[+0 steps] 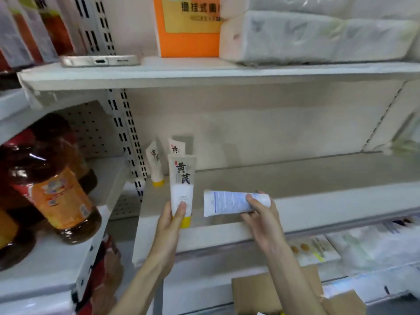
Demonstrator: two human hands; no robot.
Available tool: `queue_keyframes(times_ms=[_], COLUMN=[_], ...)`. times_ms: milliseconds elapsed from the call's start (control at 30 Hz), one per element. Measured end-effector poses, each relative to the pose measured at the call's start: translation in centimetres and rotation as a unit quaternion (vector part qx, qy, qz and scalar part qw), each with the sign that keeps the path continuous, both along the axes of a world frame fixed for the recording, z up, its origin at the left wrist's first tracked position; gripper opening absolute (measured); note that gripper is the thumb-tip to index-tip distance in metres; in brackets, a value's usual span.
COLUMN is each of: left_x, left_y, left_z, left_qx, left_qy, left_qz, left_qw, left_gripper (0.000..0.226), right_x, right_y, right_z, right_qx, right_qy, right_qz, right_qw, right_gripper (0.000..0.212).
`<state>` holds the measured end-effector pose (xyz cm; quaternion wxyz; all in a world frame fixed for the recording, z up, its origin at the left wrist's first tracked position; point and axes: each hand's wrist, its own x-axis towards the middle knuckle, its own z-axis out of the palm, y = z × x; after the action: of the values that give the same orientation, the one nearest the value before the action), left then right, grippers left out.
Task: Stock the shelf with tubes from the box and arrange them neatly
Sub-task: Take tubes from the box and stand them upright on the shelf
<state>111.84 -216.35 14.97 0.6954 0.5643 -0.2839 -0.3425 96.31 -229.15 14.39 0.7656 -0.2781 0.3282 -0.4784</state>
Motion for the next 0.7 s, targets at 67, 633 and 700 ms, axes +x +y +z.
queue_keyframes(times_ms=[67, 633, 700], left_x=[0.6, 2.4, 2.4], left_y=[-1.6, -10.4, -11.4], left_z=[-0.1, -3.6, -3.9], left_qx=[-0.014, 0.068, 0.083], left_qy=[0.007, -0.061, -0.083], left_qz=[-0.001, 0.027, 0.036], left_qw=[1.0, 0.995, 0.992], left_gripper=[0.023, 0.044, 0.045], right_x=[0.5, 1.6, 1.4], right_y=[-2.0, -9.8, -10.3], right_z=[-0.3, -1.8, -1.9], right_qx=[0.019, 0.132, 0.15], right_qy=[-0.016, -0.109, -0.168], right_qz=[-0.009, 0.07, 0.063], right_qw=[1.0, 0.983, 0.972], right_gripper=[0.018, 0.03, 0.046])
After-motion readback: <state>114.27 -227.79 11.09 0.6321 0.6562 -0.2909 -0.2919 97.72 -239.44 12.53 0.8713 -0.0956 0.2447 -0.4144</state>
